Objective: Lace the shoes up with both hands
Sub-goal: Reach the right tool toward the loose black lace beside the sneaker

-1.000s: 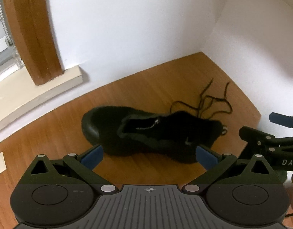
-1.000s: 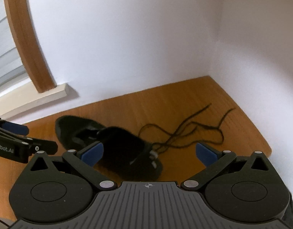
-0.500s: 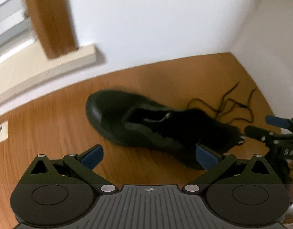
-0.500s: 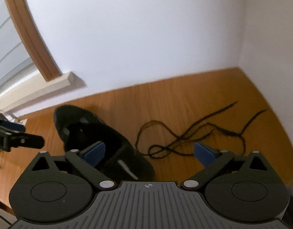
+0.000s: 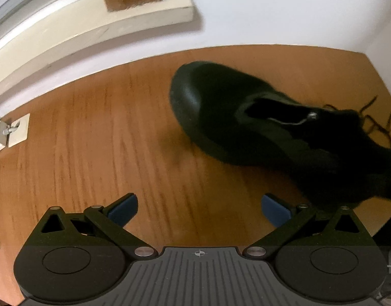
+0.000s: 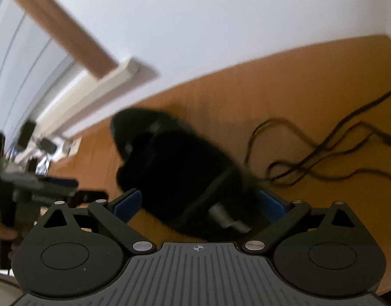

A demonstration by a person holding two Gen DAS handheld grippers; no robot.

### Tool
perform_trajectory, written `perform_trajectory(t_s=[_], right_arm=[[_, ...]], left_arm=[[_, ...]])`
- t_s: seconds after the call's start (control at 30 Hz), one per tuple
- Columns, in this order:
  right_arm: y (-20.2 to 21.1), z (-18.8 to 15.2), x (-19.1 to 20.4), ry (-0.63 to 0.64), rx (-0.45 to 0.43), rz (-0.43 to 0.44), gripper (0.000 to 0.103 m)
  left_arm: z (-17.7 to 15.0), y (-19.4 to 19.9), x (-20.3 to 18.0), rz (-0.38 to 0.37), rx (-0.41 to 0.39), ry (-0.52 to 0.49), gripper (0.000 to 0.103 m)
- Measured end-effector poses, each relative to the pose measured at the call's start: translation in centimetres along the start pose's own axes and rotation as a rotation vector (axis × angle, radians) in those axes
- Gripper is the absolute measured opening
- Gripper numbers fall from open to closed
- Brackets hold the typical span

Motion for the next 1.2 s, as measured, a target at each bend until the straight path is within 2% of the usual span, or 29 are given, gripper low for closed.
perform_trajectory(t_s=[0.1,0.17,0.57,0.6,0.67,0.87,1.03,1.13,1.2], right_arm=[[-0.3,-0.9,1.9,0.058,0.006,-0.057,0.103],[-0.3,-1.2,2.1,0.051,0.034,-0.064,0.103],[1.7,-1.9,1.2,0.007,0.134,0.135,0.103],[2.3,-1.9,0.9,0.005,0.122,0.138,0.103],[3.9,-1.7,-0.3,-0.001,0.069,0.088,0.103],[7.4,0.6,-6.7,-0.133,-0.157,-0.138,0.103],[8.0,2.6,-10.3,-0.158,-0.364,-0.325,0.103],[7.4,3.8,-11.8,-0.210,-0.410,-0.377,0.103],[6.9,4.9,-13.0,-0.276,-0.413,-0.355,0.102]], left_arm=[[-0.1,0.0,0.8,0.009,-0.003,0.020,0.103],[-0.1,0.1,1.4,0.009,-0.006,0.036,0.103],[0.4,0.3,1.8,0.009,-0.019,0.030,0.103],[0.5,0.3,1.6,0.006,-0.020,0.025,0.103],[0.5,0.8,1.3,0.001,-0.026,0.017,0.103],[1.3,1.6,0.5,-0.058,-0.068,0.003,0.103],[2.4,1.9,0.1,-0.064,-0.085,-0.018,0.103],[2.9,1.9,0.4,-0.069,-0.082,-0.012,0.103],[3.2,1.9,0.5,-0.069,-0.077,-0.012,0.103]])
Point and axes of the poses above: each gripper's, at about its wrist camera, not at the fingertips, and y roughly against the way its jaws point, x to its left, z to its top, the point moved 1 cm from there along -y, roughly the way its jaws point, and after that the axes turned 4 degrees about -y, right-handed, at the moved point
